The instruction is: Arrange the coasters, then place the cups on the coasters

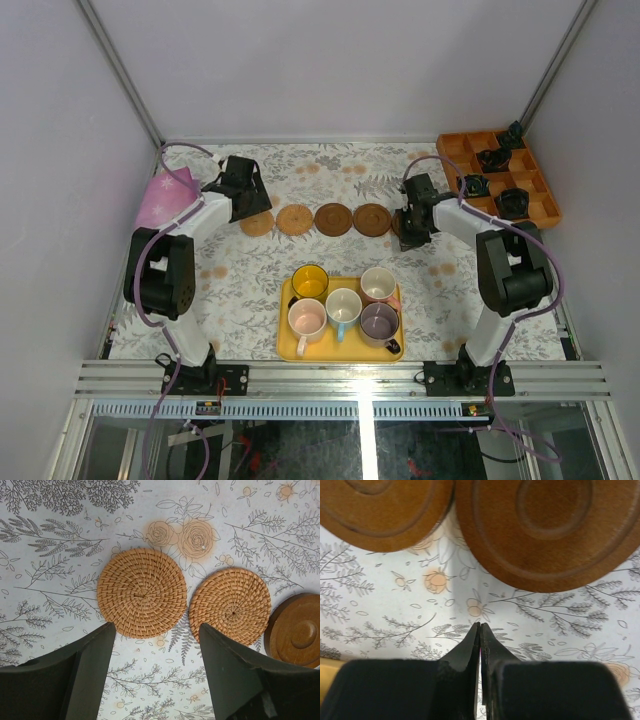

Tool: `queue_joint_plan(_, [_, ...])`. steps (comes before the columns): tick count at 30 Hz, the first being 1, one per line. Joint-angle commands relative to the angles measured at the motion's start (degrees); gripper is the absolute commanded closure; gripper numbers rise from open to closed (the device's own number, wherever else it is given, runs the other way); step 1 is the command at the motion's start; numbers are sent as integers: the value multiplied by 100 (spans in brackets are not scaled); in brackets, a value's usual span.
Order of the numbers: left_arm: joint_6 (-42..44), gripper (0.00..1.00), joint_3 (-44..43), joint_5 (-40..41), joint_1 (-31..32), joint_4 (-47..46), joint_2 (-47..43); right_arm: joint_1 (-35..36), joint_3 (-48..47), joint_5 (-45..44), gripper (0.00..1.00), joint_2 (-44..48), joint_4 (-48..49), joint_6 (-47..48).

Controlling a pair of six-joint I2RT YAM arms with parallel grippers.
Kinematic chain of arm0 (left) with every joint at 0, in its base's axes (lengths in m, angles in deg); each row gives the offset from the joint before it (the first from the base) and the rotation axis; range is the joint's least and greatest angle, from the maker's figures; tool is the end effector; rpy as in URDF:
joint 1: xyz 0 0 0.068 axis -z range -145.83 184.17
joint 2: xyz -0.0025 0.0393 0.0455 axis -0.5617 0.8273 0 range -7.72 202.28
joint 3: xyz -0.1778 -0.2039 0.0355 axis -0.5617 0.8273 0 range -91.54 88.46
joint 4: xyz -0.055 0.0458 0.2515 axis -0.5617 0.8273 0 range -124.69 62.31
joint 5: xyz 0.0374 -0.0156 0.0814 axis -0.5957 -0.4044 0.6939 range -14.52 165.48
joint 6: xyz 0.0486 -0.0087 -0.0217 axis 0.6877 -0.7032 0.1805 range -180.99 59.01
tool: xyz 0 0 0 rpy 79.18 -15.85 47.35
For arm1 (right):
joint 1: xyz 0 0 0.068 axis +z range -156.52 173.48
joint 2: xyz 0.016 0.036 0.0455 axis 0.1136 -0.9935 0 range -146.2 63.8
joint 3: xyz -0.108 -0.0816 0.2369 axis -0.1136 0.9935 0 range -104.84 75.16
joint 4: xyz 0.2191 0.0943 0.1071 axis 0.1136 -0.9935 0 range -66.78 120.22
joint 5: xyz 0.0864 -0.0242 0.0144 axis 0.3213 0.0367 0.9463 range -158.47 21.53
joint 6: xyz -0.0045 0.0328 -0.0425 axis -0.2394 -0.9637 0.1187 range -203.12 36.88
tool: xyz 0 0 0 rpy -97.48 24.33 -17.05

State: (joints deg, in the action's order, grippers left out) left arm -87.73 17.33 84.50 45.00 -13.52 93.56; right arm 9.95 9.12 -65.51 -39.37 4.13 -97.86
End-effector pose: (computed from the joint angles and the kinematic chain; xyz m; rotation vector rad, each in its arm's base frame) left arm 0.3762 -0.0663 0.2160 -0.4067 2.4195 -0.0940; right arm 0.3457 0.1042 0.1728 -0.0573 2.6947 0.2394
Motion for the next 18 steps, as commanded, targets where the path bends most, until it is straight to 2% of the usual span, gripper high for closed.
queue_joint_plan(1, [-10, 32, 148, 131, -41, -312, -162, 110, -248, 222, 100, 48, 195, 45])
queue_joint_plan(18, [35, 32, 133, 171, -37, -271, -100, 110, -630, -171, 100, -650, 218, -103])
